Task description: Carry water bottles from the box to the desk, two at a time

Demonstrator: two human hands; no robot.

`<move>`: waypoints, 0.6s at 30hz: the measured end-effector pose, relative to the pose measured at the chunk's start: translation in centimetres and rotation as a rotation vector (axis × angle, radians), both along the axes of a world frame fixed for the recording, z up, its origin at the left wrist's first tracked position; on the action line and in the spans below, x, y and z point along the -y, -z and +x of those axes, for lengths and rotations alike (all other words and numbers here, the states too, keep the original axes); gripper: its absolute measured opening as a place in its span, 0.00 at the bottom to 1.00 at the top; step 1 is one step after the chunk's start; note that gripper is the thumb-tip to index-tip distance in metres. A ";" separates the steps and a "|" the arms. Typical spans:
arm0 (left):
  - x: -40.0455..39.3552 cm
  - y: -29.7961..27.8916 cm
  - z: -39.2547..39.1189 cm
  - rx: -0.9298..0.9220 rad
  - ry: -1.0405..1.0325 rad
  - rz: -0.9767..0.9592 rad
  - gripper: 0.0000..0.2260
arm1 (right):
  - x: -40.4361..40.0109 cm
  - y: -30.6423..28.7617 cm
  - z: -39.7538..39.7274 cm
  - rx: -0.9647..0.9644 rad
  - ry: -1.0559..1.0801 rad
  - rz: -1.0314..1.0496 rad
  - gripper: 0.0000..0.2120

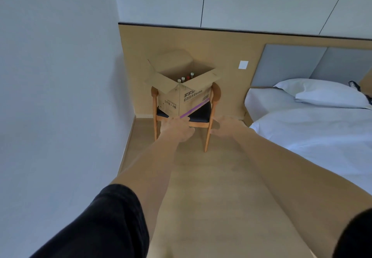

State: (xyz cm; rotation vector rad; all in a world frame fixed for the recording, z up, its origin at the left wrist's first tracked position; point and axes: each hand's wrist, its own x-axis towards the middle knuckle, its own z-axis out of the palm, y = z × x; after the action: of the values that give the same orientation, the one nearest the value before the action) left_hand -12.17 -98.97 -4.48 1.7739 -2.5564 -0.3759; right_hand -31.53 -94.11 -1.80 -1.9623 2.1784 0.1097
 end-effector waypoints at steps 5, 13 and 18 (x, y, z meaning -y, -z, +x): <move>9.3 0.1 -0.5 -0.022 -0.006 0.019 0.21 | 6.9 -0.9 -0.6 0.033 0.034 -0.032 0.26; 20.0 1.3 -3.2 -0.011 0.022 -0.015 0.23 | 17.2 -0.6 -2.5 0.124 0.119 -0.066 0.29; 26.1 1.7 -5.1 -0.072 0.026 -0.050 0.21 | 24.8 -0.1 -4.3 0.047 0.054 -0.037 0.29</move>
State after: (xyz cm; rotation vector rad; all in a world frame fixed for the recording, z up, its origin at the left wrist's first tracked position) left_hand -17.31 -125.08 -6.13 1.6803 -2.5199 -0.3656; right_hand -35.80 -118.89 -1.71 -1.9042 2.2168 0.0146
